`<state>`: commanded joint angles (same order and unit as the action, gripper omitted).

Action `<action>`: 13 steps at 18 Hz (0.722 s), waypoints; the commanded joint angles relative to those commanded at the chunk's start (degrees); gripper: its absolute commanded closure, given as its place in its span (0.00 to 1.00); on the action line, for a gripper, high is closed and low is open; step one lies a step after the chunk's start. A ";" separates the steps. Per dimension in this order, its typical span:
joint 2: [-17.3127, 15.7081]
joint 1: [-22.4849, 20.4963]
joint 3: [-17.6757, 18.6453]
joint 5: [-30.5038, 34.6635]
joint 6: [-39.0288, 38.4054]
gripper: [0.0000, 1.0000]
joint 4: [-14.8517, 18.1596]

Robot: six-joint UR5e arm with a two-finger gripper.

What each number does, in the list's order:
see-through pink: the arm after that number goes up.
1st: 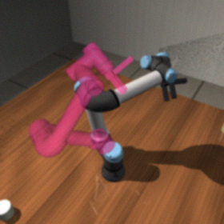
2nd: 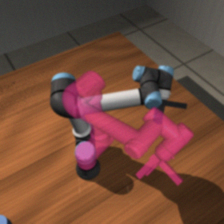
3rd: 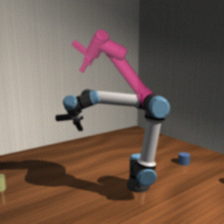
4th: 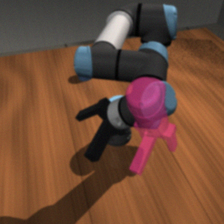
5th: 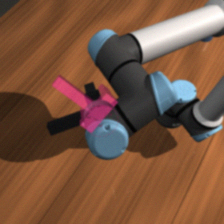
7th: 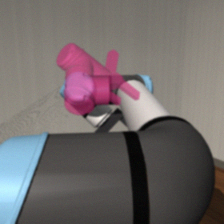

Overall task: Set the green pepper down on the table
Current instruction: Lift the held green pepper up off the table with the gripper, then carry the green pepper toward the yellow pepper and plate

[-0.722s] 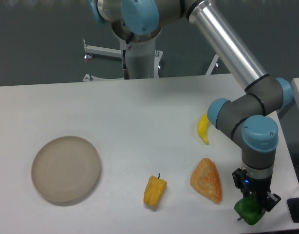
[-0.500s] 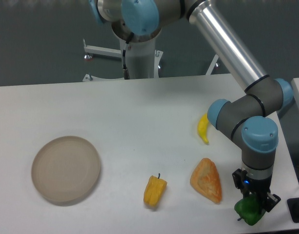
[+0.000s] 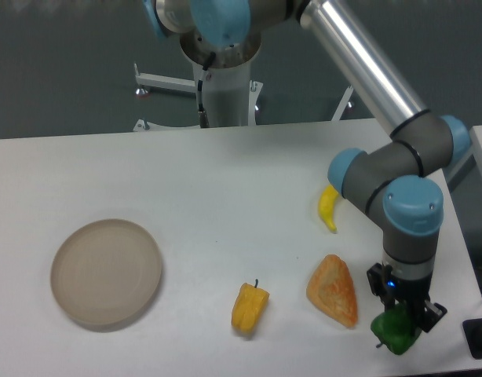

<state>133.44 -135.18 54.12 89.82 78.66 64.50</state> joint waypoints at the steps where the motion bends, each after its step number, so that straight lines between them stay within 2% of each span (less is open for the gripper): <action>1: -1.93 -0.09 2.11 -0.26 0.00 0.79 1.05; 5: -10.89 -0.18 12.38 -1.14 0.00 0.79 4.31; 8: -16.70 0.09 21.79 -2.54 -2.18 0.79 3.61; 13: -21.81 3.77 31.03 -4.83 -12.89 0.79 3.26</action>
<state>111.63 -131.41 85.15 84.99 65.77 67.77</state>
